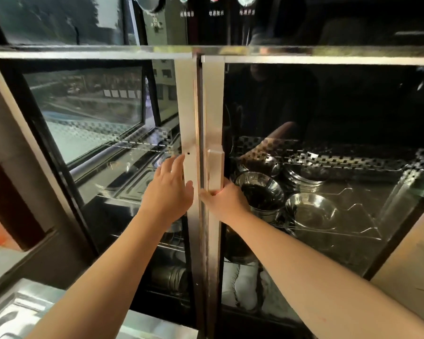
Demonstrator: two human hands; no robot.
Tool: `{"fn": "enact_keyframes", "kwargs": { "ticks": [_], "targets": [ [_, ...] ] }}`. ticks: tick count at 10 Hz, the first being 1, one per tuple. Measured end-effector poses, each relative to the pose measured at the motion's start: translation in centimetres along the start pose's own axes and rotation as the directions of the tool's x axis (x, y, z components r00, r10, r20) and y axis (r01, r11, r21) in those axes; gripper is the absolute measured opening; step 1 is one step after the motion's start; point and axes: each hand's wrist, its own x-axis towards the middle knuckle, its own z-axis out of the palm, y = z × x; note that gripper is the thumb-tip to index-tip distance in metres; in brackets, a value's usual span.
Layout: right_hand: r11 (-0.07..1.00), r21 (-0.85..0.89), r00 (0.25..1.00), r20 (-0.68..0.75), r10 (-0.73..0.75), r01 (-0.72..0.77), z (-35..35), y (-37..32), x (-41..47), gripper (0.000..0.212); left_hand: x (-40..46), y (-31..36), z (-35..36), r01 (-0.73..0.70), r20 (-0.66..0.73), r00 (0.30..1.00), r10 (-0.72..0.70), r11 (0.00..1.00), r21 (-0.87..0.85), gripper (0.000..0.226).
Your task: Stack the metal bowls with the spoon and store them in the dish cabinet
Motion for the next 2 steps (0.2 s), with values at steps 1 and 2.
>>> {"fn": "enact_keyframes", "kwargs": {
  "ticks": [1, 2],
  "targets": [
    [0.99, -0.138, 0.983, 0.184, 0.004, 0.021, -2.7, -0.7, -0.2, 0.031, -0.6, 1.0, -2.5, -0.048, -0.05, 0.998, 0.048, 0.999, -0.001, 0.067],
    [0.975, -0.222, 0.979, 0.201, 0.018, 0.028, -5.8, -1.9, -1.4, 0.063, -1.4, 2.4, -4.7, -0.122, -0.074, 0.99, 0.122, 0.993, 0.005, 0.061]
  ]
}}
